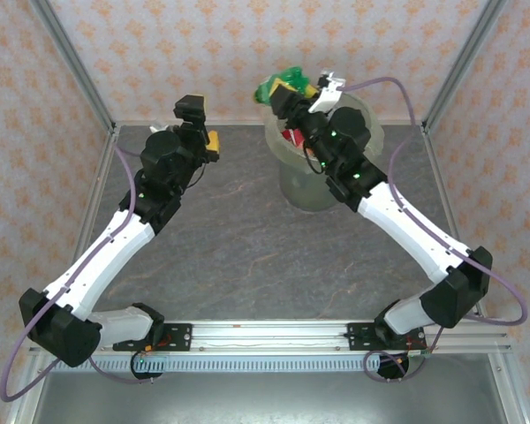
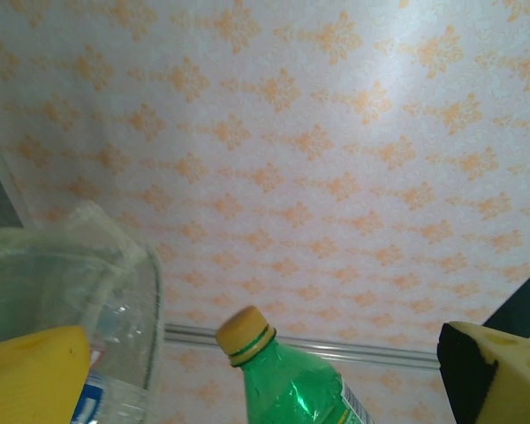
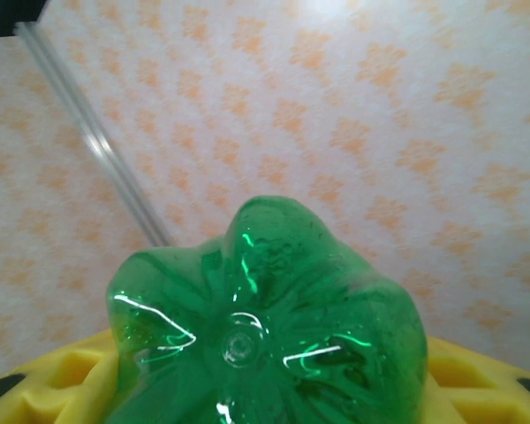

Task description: Put the plastic bottles in the bin

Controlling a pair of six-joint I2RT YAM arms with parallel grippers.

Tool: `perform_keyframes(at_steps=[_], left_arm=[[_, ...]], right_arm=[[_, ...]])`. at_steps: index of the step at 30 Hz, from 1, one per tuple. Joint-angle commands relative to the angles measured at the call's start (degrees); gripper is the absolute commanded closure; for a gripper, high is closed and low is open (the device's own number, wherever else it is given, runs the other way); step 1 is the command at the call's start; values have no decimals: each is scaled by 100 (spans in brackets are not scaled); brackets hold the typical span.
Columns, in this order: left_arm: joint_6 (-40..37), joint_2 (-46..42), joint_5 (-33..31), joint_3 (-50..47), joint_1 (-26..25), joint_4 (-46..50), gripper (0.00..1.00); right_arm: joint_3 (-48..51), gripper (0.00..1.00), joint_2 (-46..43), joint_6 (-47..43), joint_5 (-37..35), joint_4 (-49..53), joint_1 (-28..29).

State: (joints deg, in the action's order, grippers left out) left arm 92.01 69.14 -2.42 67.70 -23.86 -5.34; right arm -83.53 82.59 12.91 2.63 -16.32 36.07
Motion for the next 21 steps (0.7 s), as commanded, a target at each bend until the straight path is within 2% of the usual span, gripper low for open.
perform_keyframes(at_steps=[1, 9, 18, 21], left_arm=[[-732, -146, 43, 100, 78, 612, 1], [-1880, -203, 89, 425, 109, 1361, 1], [-2222, -593, -238, 229, 114, 1824, 1], [-2210, -663, -259, 88, 155, 1836, 1]], right_arm=[[-220, 52, -318, -214, -353, 727, -277], [-456, 55, -516, -426, -840, 1861, -1200], [-667, 55, -432, -636, -1139, 2496, -1922], [-784, 55, -316, -589, -937, 2726, -2116]])
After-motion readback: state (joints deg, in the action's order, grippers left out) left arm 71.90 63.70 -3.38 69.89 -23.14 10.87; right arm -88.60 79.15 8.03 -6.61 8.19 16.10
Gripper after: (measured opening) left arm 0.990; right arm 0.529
